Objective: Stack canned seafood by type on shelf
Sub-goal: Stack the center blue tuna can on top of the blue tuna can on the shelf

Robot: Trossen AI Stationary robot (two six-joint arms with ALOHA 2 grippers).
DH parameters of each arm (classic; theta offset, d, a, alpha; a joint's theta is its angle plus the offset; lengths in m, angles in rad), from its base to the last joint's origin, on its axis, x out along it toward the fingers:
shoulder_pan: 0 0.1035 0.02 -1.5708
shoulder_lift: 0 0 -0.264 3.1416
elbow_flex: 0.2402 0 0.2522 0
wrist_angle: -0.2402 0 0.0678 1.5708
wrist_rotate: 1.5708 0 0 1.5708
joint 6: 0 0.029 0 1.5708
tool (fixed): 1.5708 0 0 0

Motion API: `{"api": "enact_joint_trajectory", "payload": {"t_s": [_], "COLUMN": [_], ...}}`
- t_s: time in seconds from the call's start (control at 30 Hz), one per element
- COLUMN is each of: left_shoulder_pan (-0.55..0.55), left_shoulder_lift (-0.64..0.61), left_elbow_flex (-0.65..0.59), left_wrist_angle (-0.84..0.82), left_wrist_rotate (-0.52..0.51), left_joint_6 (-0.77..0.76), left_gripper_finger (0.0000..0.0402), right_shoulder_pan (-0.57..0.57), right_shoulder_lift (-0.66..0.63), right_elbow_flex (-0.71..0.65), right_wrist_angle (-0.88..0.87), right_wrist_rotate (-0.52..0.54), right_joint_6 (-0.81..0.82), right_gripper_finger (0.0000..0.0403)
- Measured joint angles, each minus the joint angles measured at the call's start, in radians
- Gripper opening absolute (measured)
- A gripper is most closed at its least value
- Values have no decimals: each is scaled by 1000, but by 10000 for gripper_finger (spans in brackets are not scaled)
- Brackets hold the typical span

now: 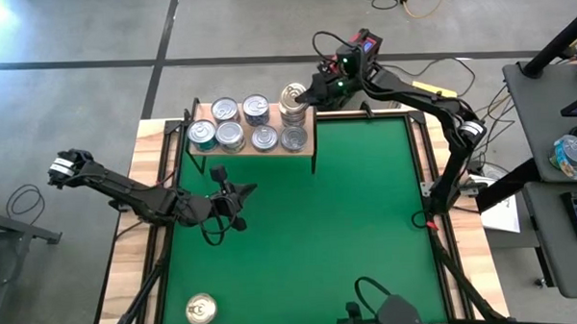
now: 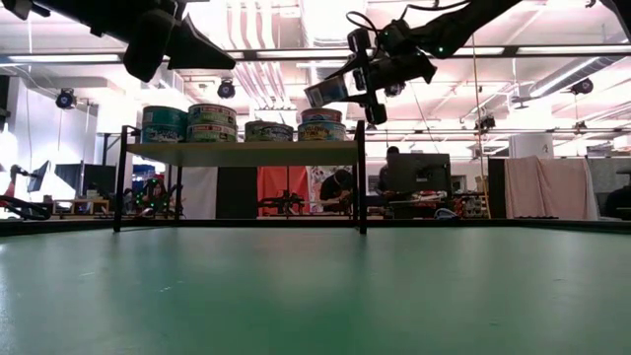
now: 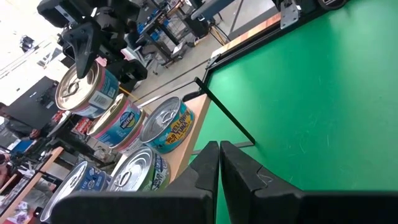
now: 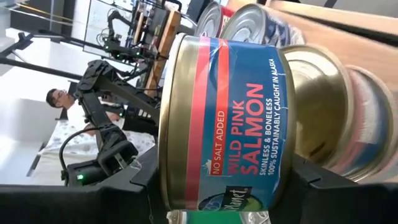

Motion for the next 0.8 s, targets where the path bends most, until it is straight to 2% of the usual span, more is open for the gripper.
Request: {"api": "enact_joint_trajectory", "payload": {"t_s": [0.8], "left_shoulder_pan": [0], "left_shoulder_lift": [0], "left_elbow_flex": [0], "left_wrist_angle": [0], "left_wrist_rotate": [0], "left_joint_6": [-4], "left_gripper_finger": [0], "right_shoulder_pan": [15], "right_shoulder_lift": [2], "right_elbow_flex": [0], "right_wrist_angle": [0], "right_wrist_rotate": [35], "right_joint_6": [2], "right_gripper_finger": [185]}}
